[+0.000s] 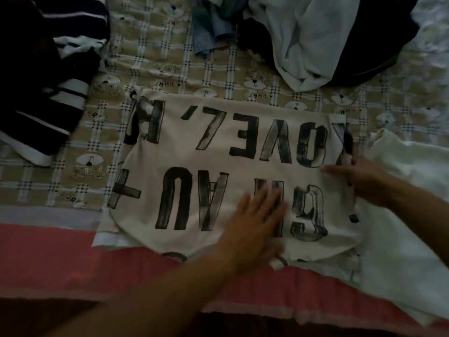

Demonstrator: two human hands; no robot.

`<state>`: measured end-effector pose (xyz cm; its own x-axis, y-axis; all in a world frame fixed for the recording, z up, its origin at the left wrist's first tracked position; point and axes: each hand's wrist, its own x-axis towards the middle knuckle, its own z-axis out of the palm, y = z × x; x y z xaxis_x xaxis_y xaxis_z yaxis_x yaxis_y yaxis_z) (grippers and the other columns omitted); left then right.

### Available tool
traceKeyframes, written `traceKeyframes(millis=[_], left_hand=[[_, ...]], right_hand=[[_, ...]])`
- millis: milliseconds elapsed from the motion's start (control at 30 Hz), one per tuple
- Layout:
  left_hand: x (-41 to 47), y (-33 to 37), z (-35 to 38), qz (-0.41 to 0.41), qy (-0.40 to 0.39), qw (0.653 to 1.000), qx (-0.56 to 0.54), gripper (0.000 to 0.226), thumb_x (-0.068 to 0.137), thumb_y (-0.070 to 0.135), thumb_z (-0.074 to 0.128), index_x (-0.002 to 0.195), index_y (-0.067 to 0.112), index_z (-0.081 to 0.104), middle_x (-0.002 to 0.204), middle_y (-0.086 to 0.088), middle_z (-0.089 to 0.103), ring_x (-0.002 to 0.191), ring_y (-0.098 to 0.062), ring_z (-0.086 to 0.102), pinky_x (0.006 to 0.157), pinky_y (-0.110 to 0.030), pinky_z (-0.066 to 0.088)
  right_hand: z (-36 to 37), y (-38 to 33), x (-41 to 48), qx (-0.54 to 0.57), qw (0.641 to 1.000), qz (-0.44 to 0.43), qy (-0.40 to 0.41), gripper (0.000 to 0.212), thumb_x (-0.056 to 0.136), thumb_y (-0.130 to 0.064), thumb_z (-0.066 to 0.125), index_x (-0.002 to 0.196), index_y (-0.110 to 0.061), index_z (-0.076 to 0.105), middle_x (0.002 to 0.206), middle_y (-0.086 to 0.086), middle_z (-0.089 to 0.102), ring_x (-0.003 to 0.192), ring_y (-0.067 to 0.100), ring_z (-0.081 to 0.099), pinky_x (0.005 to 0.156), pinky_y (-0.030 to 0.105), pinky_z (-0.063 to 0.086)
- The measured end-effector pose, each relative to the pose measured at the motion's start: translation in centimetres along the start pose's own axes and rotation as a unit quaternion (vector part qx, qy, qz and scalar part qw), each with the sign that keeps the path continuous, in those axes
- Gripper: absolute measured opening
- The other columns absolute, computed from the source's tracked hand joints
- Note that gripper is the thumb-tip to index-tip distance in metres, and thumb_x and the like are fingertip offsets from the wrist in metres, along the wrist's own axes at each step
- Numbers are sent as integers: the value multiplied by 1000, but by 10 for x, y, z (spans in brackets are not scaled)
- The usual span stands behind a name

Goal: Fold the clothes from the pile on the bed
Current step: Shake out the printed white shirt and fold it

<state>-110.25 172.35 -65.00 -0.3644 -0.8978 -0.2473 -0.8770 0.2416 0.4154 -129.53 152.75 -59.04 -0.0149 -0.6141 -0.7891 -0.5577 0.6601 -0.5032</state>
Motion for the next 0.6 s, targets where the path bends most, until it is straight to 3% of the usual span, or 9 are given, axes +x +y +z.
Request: traceKeyframes(millis=[67, 133, 167, 233, 300, 367, 433, 533, 600], left_hand=[[-9, 17, 31, 2, -37, 999, 24, 85, 92, 64, 37, 157, 22, 2, 164, -12, -11, 149, -35, -14, 118, -61, 8], [-11, 13, 39, 13, -45, 999, 22, 87, 90, 68, 36, 157, 22, 3, 164, -11, -10, 150, -36, -13, 117, -59, 4], [-12, 7, 34, 30, -49, 998, 19, 86, 91, 68, 33, 157, 23, 3, 164, -10, -10, 150, -33, -14, 117, -57, 0], [-18, -11, 15, 48, -53, 997, -20, 81, 93, 67, 27, 157, 25, 1, 164, -3, -13, 149, -24, -19, 121, -50, -8], [-32, -28, -14, 3, -61, 986, -152, 76, 95, 65, 28, 157, 28, 5, 165, 4, -7, 150, -12, -14, 123, -37, -3], [-45, -41, -47, -104, -61, 925, -360, 68, 94, 64, 33, 154, 34, 19, 163, 10, 15, 148, -3, 11, 120, -30, 18], [-50, -59, -78, -189, -25, 826, -531, 58, 93, 65, 33, 143, 38, 39, 149, 15, 42, 133, 3, 40, 108, -27, 36], [-56, -98, -124, -281, 53, 711, -642, 43, 96, 59, 30, 119, 35, 58, 120, 10, 66, 113, -10, 63, 91, -32, 50], [-68, -124, -151, -300, 111, 683, -657, 45, 98, 54, 28, 114, 31, 63, 112, 2, 71, 106, -17, 67, 85, -36, 53]], right_hand=[[2, 4, -12, -29, 999, 18, -32, 75, 56, -29, 87, 124, -26, 55, 116, 3, 65, 105, 28, 61, 94, 54, 50], [2, 1, -19, -68, 996, 20, -46, 96, 48, -28, 93, 133, -24, 47, 117, 2, 62, 104, 27, 61, 88, 50, 54], [2, -2, -23, -79, 995, 15, -50, 97, 50, -25, 93, 134, -22, 45, 116, 2, 62, 102, 25, 62, 84, 47, 56], [9, -19, -42, -67, 997, 5, -49, 70, 68, -11, 83, 125, -17, 44, 102, 3, 62, 88, 21, 64, 64, 36, 57], [19, -39, -58, -51, 998, -10, -45, 58, 74, -8, 76, 122, -16, 44, 100, 6, 63, 84, 24, 66, 53, 33, 56], [36, -65, -80, -40, 998, -20, -51, 56, 75, -9, 75, 121, -21, 47, 103, 7, 64, 88, 29, 66, 56, 40, 56], [58, -92, -101, -28, 997, -47, -59, 51, 76, -8, 75, 118, -24, 50, 102, 4, 65, 90, 28, 66, 61, 40, 56], [114, -137, -138, -22, 986, -97, -134, 44, 77, -8, 76, 111, -24, 53, 101, 4, 66, 88, 24, 68, 65, 37, 60], [155, -158, -162, -9, 962, -119, -245, 50, 77, -9, 77, 119, -20, 52, 111, 11, 65, 95, 27, 69, 79, 43, 60]])
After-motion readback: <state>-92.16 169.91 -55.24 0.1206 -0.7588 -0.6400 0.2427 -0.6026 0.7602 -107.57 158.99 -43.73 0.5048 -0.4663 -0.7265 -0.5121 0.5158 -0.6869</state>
